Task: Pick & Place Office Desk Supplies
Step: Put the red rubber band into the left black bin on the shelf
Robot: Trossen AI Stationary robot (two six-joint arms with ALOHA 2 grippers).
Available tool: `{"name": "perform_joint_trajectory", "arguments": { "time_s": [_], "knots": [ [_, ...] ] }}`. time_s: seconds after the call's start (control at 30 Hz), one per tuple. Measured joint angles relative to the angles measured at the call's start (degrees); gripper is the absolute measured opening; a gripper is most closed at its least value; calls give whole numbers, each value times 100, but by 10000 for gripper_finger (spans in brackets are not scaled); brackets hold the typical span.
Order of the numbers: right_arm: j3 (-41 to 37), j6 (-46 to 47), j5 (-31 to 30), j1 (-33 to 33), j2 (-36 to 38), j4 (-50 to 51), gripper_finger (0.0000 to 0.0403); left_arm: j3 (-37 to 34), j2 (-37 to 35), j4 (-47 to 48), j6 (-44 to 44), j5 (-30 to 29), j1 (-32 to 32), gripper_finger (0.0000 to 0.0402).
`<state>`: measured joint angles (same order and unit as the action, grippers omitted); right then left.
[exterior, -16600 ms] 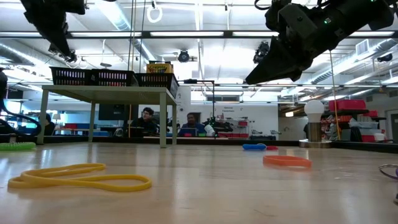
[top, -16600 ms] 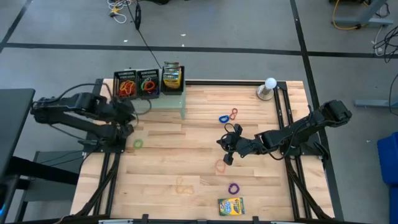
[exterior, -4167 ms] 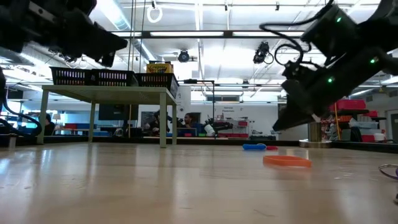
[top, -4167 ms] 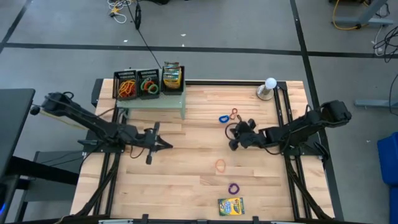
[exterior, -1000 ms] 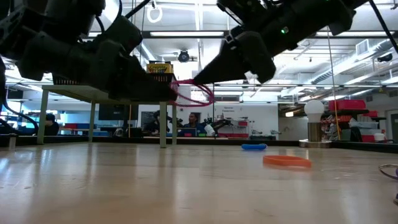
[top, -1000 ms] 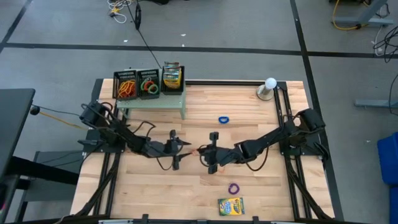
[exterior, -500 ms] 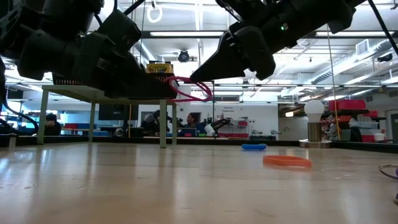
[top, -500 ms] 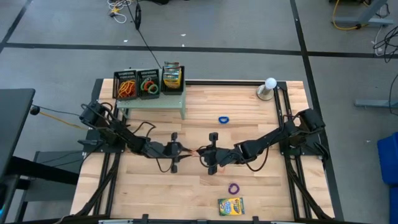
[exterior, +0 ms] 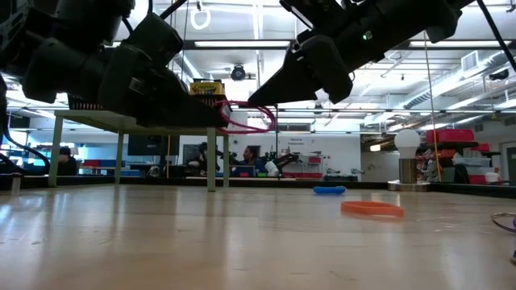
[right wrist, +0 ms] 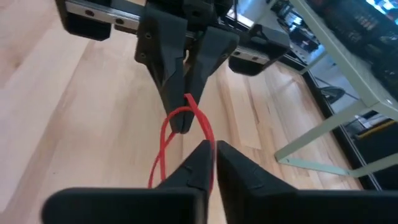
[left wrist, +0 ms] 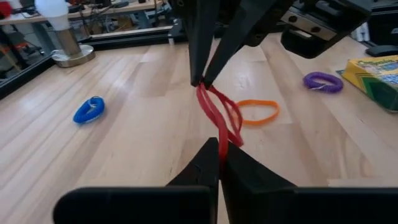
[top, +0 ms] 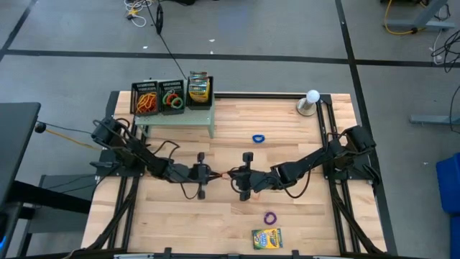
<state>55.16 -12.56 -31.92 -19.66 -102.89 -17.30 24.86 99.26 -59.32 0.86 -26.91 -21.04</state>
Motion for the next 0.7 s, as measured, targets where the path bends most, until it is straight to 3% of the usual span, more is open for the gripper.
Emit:
{"name": "perform_joint_trajectory", "arguments": {
  "time_s": [0.17, 0.37, 0.53, 0.7],
  "knots": [
    [0, 26, -91, 2, 2, 9, 78, -4, -349, 424, -57, -402, -41, 7],
    [-2, 26, -243, 2, 2, 9, 116, -4, -1468, 1698, 3, -1629, -355, 6],
    [-4, 26, -262, 2, 2, 13, 110, -4, -2539, 2665, -20, -2686, -672, 6],
    [-4, 27, -262, 2, 2, 20, 84, -4, -3464, 2992, 471, -4015, -986, 6]
  ]
}}
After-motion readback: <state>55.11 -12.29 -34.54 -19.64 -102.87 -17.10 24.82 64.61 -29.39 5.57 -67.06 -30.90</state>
